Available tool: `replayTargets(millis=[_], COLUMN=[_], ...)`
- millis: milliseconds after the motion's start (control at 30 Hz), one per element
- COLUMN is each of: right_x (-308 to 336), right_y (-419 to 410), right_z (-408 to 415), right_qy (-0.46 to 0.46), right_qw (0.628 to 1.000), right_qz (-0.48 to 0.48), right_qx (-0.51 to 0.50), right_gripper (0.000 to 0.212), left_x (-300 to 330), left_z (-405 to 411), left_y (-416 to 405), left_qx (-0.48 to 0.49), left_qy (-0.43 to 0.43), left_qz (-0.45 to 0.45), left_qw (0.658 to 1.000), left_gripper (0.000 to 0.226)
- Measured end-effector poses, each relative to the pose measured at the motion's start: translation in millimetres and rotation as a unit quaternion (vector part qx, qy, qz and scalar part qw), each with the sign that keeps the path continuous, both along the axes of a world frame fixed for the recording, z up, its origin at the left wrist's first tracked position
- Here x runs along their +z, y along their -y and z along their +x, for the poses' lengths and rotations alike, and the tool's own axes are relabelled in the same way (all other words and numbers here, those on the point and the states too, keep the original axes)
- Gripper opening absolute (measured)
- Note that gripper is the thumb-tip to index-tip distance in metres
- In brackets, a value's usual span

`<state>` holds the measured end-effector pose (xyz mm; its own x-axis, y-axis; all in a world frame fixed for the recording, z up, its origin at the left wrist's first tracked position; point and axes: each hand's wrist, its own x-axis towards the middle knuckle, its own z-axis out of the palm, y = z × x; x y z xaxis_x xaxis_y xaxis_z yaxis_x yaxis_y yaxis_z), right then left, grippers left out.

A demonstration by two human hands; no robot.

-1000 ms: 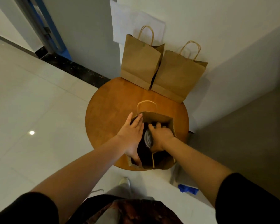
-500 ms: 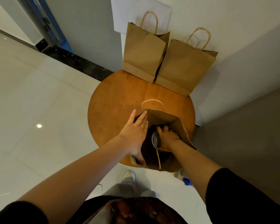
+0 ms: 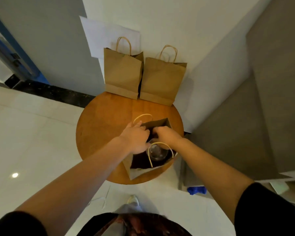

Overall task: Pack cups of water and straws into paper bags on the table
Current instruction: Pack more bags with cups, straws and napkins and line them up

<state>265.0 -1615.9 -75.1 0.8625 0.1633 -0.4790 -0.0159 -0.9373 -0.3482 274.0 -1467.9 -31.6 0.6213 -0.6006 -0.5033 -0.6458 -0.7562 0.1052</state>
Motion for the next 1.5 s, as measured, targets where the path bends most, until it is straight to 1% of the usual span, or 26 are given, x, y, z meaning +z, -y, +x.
replayTargets(millis=[33, 100, 133, 233, 300, 400, 500, 567, 667, 733, 833, 900, 1000, 1133, 1233, 1400, 1500], right_x=[10.7, 31.8, 41.6, 70.3, 87.6, 114.6, 141.7, 156.3, 172.7, 181.0, 191.1, 197.5, 204.6, 210.7, 217.4, 227.6, 226.2], right_y=[2.3, 8.9, 13.2, 30.3, 44.8, 71.8, 108.3, 136.1, 179.5, 208.3, 247.7, 272.0, 308.9, 365.1, 414.8, 500.3, 545.9], right_z=[-5.9, -21.5, -31.4, -70.9, -103.6, -156.4, -212.0, -247.0, -290.7, -313.4, -338.4, -349.6, -357.9, -348.7, -332.6, -303.3, -290.5], right_qy=[0.021, 0.064, 0.086, 0.151, 0.185, 0.219, 0.269, 0.285, 0.304, 0.317, 0.338, 0.348, 0.35, 0.339, 0.364, 0.414, 0.424], right_qw=[1.0, 0.998, 0.995, 0.983, 0.973, 0.96, 0.937, 0.926, 0.906, 0.892, 0.873, 0.863, 0.854, 0.847, 0.826, 0.782, 0.761], right_qz=[0.008, 0.012, 0.016, 0.043, 0.056, 0.062, 0.066, 0.062, 0.042, 0.022, 0.003, -0.008, -0.013, -0.025, -0.042, -0.052, -0.05], right_qx=[-0.008, -0.027, -0.042, -0.097, -0.126, -0.166, -0.212, -0.239, -0.29, -0.321, -0.353, -0.367, -0.385, -0.408, -0.428, -0.463, -0.488], right_gripper=[0.023, 0.024, 0.024, 0.023, 0.024, 0.024, 0.023, 0.019, 0.014, 0.015, 0.019, 0.022, 0.021, 0.018, 0.022, 0.01, 0.01], left_x=[7.4, 23.3, 32.1, 60.2, 76.9, 95.0, 109.4, 119.1, 131.8, 138.7, 148.6, 154.5, 161.9, 176.4, 189.0, 201.2, 200.1], left_z=[-1.6, -9.5, -15.5, -44.2, -72.2, -119.0, -167.5, -195.9, -228.4, -243.6, -258.4, -263.6, -265.7, -254.5, -239.7, -209.1, -194.5], left_y=[4.5, 13.9, 19.4, 40.2, 58.3, 90.1, 126.3, 150.7, 189.5, 219.5, 267.7, 301.4, 353.0, 420.3, 467.3, 540.0, 580.3], left_qx=[0.012, 0.042, 0.05, 0.047, 0.034, 0.015, -0.017, -0.046, -0.071, -0.077, -0.078, -0.078, -0.083, -0.115, -0.134, -0.143, -0.147], left_qy=[0.003, 0.01, 0.028, 0.137, 0.167, 0.164, 0.186, 0.186, 0.165, 0.147, 0.118, 0.091, 0.059, 0.062, 0.074, 0.088, 0.093], left_qz=[-0.011, -0.039, -0.054, -0.132, -0.18, -0.196, -0.19, -0.202, -0.232, -0.246, -0.282, -0.309, -0.336, -0.352, -0.356, -0.377, -0.385], left_qw=[1.0, 0.998, 0.997, 0.981, 0.969, 0.967, 0.964, 0.961, 0.956, 0.955, 0.949, 0.943, 0.937, 0.927, 0.922, 0.911, 0.907], left_gripper=[0.041, 0.03, 0.028, 0.027, 0.026, 0.028, 0.03, 0.029, 0.026, 0.03, 0.026, 0.021, 0.021, 0.019, 0.019, 0.017, 0.02])
